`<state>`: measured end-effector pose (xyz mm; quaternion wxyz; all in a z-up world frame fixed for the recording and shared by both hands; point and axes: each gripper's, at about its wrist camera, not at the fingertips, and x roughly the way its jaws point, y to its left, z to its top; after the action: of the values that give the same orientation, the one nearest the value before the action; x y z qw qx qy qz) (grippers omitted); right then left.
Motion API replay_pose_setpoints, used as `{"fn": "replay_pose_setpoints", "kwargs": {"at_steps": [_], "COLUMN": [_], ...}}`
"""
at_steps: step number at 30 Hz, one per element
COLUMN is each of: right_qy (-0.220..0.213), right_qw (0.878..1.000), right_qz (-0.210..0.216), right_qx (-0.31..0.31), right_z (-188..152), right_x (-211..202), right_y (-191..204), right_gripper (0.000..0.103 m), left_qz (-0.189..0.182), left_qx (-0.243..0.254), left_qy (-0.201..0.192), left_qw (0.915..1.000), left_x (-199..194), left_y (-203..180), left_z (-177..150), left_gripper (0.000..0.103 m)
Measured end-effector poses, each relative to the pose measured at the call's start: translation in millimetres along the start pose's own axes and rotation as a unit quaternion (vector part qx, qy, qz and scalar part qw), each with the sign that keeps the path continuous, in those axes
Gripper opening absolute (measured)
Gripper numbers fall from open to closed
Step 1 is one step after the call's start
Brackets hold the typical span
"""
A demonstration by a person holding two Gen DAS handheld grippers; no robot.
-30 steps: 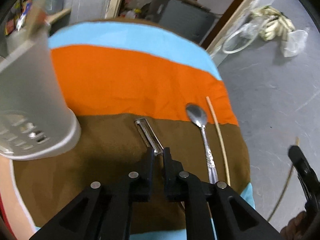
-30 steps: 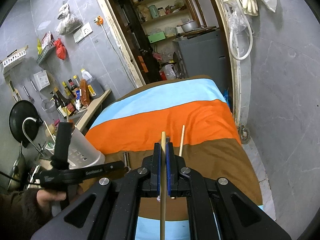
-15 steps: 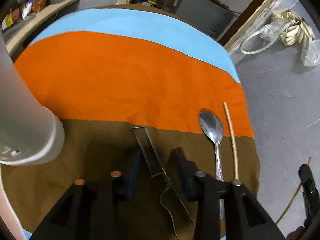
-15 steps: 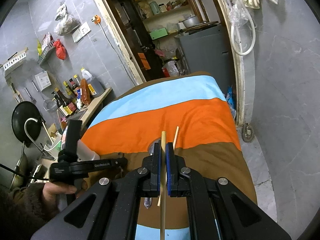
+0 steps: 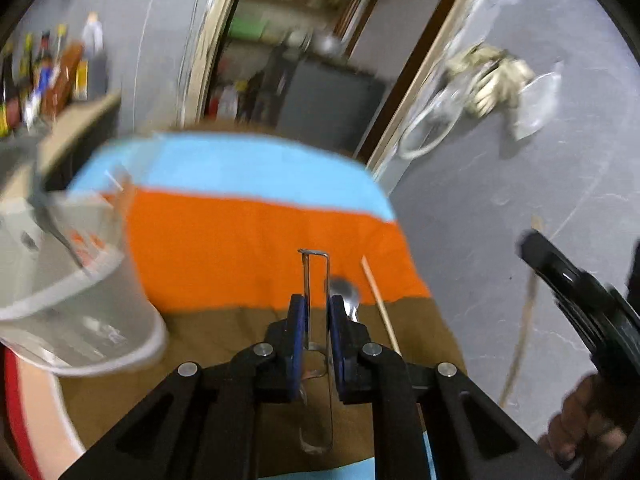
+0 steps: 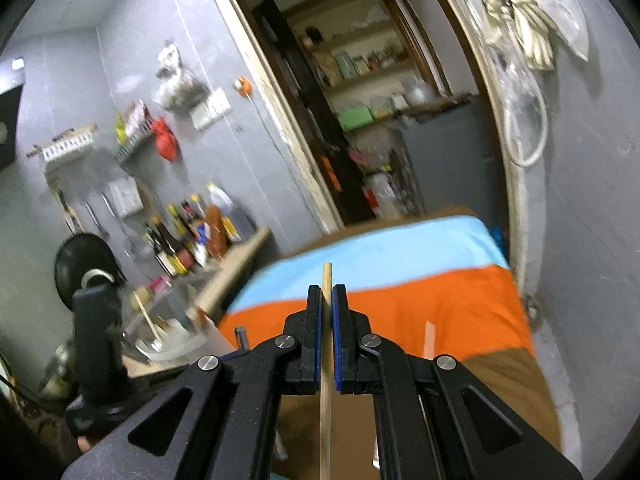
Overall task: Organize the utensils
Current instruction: 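Lower both held utensils into the caddy and open both tools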
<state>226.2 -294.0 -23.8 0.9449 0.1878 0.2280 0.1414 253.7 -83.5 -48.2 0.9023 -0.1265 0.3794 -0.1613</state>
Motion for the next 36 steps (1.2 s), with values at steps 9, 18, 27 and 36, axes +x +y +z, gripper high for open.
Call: {"fn": "replay_pose_setpoints", "kwargs": {"at_steps": [9,18,27,36], "right_qy": [-0.087,-0.153,-0.152,-0.125], "right_qw": [0.994,0.982,0.983,0.988], "right_qz": [0.067,0.091,0.051,0.01], "right_qx": [-0.002,-0.054,-0.091,-0.092], "right_z": [26,35,22,3], "right_x": [22,56,103,125], "right_y": [87,183,229,219], "right_gripper": [0.005,0.005,0.005,0.005], "left_qz": [-0.009,0.025,0.078,0.079], "left_qx": [-0.013,-0.029,-0.033,-0.029], "left_qy": [-0.118,-0.185,-0.198,-0.196], "left_qw": [0.9928,0.9821,0.9766,0.977], "left_x": [-99,-179,-179,-150], "left_y": [50,117,177,200], "left_z": [55,82,76,67], "left_gripper": [0.012,0.012,0.012,0.012]}}
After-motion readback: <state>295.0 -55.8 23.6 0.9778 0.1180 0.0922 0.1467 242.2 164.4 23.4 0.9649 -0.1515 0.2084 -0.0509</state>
